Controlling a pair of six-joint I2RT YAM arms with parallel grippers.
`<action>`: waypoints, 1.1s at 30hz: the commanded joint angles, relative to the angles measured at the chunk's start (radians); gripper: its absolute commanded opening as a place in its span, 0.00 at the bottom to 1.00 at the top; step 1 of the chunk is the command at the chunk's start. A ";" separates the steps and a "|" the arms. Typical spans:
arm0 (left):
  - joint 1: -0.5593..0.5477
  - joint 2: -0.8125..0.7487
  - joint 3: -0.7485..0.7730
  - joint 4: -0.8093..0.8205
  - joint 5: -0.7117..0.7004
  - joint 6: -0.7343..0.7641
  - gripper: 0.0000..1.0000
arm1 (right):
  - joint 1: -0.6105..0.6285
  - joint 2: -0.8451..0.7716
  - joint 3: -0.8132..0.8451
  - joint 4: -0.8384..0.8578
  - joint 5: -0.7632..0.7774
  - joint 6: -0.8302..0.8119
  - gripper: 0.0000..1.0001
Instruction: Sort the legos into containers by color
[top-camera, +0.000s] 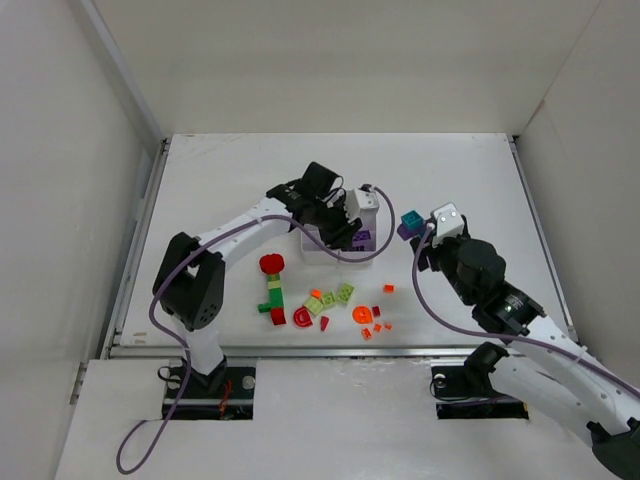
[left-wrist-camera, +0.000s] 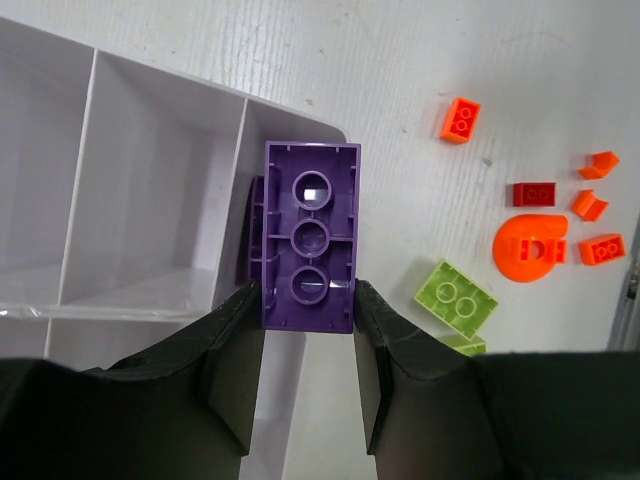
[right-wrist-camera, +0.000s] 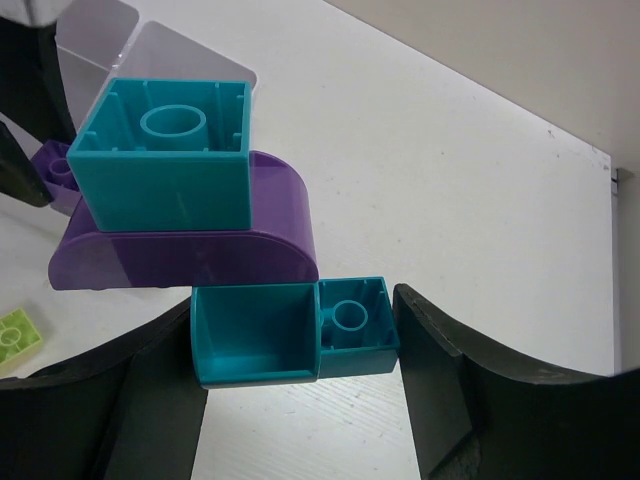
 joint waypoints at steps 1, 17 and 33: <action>-0.015 0.002 0.041 0.060 -0.054 0.026 0.00 | 0.004 -0.021 0.000 0.003 0.049 0.024 0.00; -0.045 0.059 0.074 0.017 -0.079 0.166 0.52 | 0.004 -0.031 0.000 -0.016 0.017 0.033 0.00; 0.016 -0.224 0.081 -0.006 0.201 0.077 0.79 | 0.004 -0.020 0.089 0.018 0.060 0.249 0.00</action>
